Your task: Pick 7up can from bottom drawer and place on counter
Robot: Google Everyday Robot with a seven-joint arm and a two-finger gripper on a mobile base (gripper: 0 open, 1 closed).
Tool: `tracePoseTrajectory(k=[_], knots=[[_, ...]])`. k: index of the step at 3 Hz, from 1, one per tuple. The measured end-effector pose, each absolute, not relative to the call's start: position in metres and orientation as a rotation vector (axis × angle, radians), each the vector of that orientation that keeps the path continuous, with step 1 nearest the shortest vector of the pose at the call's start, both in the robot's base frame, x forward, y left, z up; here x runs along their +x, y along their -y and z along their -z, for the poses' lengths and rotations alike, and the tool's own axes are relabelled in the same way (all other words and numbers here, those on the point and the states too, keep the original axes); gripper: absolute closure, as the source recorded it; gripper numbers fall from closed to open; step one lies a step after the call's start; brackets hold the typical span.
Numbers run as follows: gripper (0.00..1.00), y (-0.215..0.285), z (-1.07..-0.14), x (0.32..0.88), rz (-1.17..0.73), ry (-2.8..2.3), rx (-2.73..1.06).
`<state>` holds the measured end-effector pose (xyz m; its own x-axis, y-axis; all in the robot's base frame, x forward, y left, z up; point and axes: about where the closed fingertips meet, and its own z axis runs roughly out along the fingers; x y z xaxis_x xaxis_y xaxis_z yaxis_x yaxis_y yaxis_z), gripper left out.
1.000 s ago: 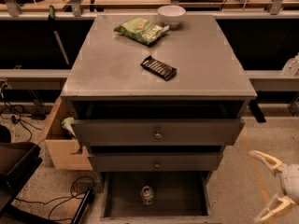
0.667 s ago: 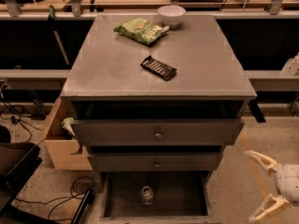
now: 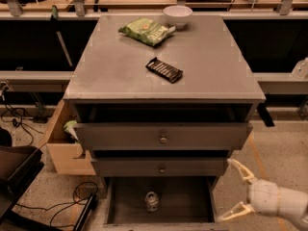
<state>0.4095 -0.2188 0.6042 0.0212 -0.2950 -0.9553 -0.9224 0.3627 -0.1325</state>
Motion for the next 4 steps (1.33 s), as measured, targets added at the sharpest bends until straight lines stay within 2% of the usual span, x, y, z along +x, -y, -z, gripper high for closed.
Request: tracePoseTrajectory(k=[2, 3, 4], knots=[[0.00, 0.176, -0.475, 0.456, -0.710, -1.505, -1.081], [0.00, 0.159, -0.401, 0.458, -0.728, -1.609, -1.105], [0.00, 0.159, -0.401, 0.458, -0.729, -1.609, -1.105]])
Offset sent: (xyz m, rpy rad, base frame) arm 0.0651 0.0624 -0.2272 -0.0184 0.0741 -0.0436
